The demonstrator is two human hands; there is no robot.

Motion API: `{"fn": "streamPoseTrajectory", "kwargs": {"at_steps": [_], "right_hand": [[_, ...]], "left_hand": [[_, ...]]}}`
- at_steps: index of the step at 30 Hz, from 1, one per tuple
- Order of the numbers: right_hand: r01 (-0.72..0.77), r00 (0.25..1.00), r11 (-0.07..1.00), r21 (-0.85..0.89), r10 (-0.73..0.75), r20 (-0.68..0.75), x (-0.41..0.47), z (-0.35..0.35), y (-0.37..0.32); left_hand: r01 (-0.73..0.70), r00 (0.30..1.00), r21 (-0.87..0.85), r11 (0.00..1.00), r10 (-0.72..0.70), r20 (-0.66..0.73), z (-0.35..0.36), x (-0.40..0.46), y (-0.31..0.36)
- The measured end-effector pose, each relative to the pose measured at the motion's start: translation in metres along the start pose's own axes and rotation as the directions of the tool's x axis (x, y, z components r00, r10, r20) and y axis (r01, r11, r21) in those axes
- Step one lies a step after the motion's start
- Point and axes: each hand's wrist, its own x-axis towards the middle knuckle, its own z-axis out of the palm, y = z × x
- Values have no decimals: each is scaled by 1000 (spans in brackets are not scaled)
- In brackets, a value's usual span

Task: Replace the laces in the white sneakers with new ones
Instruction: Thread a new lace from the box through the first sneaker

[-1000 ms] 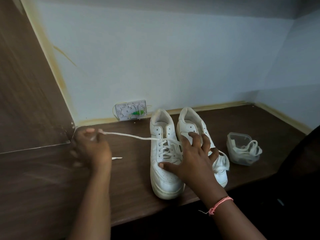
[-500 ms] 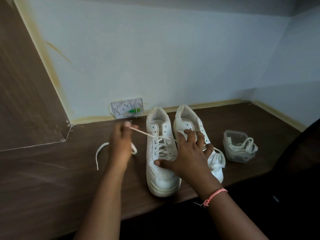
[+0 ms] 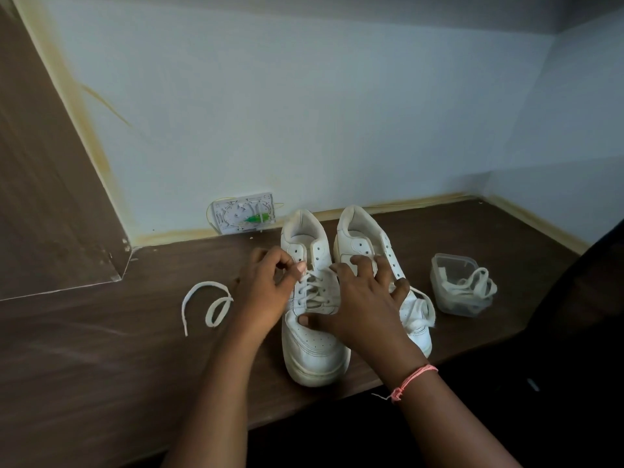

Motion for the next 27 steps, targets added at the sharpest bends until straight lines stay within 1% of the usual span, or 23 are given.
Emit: {"fn": "streamPoseTrajectory", "kwargs": {"at_steps": [2,6,10,11,12,14,16,18,19,21,22,24,26,27], "right_hand": [[4,1000,1000,-6,-4,0,-1,0,0],[13,1000,999,-42,-13,15,-1,-1,-2],[14,999,998,-61,-12,34,1,-1,-5],[9,999,998,-60,-7,39,1,-1,-6],[4,999,998,-57,-2,41,1,-2,-5],[4,999,998,-63,-2,32,0,-3,-6],[13,1000,997,-81,-12,14,-1,-3,-8],[23,1000,995,-100,-23,1,-2,-4,-11],[24,1000,994,-105,-25,-3,-3,-4,-12],[22,1000,994,-108,-23,-6,-3,-4,-12],[25,1000,994,-108,-26,-6,-3,-4,-13],[21,1000,994,-105,-22,-4,-2,-5,-14],[14,1000,995,-98,-13,2,-1,-6,-15],[11,1000,995,-96,-10,4,-1,-6,-15]], "left_hand": [[25,999,-28,999,-24,37,-4,2,-1],[79,996,-1,997,-79,42,-9,3,1],[173,981,-113,978,-162,102,-17,4,0],[186,978,-106,977,-174,115,-22,2,1],[198,976,-77,977,-189,111,-27,3,0],[262,965,-52,964,-259,49,-40,2,-8],[393,915,-129,910,-401,-38,-57,2,-28],[533,831,-158,832,-549,-87,-78,0,-53],[581,800,-142,801,-595,-78,-88,-3,-63],[645,763,-48,762,-647,-16,-101,-10,-75],[652,758,-12,759,-652,-10,-107,-12,-80],[612,791,-5,791,-612,7,-111,-11,-88],[562,824,6,827,-560,92,-109,-8,-92],[548,825,38,836,-547,139,-108,-9,-89]]}}
